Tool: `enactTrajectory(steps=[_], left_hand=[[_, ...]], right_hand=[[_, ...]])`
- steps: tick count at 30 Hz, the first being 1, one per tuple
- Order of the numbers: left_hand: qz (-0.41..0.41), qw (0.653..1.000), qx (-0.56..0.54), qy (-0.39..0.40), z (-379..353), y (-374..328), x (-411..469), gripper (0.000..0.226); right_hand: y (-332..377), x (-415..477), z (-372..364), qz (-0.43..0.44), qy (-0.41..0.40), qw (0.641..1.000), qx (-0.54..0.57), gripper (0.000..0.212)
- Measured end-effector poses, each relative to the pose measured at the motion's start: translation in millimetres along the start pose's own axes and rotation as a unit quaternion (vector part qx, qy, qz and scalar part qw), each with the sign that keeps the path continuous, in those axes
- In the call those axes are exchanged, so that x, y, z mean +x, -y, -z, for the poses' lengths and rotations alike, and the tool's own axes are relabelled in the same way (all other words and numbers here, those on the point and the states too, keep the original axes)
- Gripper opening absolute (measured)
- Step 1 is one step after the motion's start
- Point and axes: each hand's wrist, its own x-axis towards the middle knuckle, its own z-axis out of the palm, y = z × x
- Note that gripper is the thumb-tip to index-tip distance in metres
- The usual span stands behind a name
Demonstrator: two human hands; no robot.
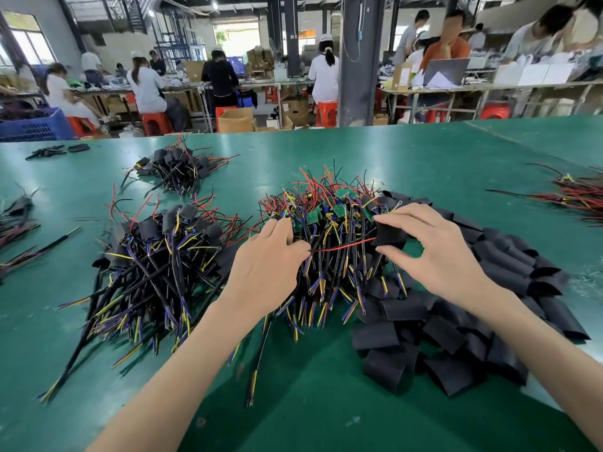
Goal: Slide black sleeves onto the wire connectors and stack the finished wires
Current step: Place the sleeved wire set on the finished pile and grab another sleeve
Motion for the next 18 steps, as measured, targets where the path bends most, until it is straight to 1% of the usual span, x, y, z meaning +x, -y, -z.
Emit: enactTrajectory(steps=[4, 9, 14, 17, 18], left_hand=[[0.000, 1.000, -0.002, 0.006, 2.5, -1.5, 0.6, 0.009], [0.005, 1.000, -0.002, 0.009, 4.4, -1.9, 1.0, 0.008], [0.001, 0.999, 0.018, 0.034, 6.0, -2.6, 0.5, 0.005], [0.003, 1.000, -0.026, 0.015, 4.9, -4.0, -1.2, 0.005], [0.008, 0.999, -0.048, 0.011, 4.2, -5.3, -1.2, 0.010]], right_hand=[[-0.6, 1.4, 0.4, 0.015, 0.013, 1.000, -0.008, 0.044], [-1.7, 2.3, 1.8, 0.009, 0.000, 1.000, -0.002, 0.044], [-0.4, 2.4, 1.1, 0.037, 0.011, 0.999, -0.011, 0.043], [1.5, 0.9, 0.2, 0.055, 0.036, 0.997, -0.038, 0.043], [1.6, 0.4, -0.1, 0.065, 0.044, 0.995, -0.057, 0.044]])
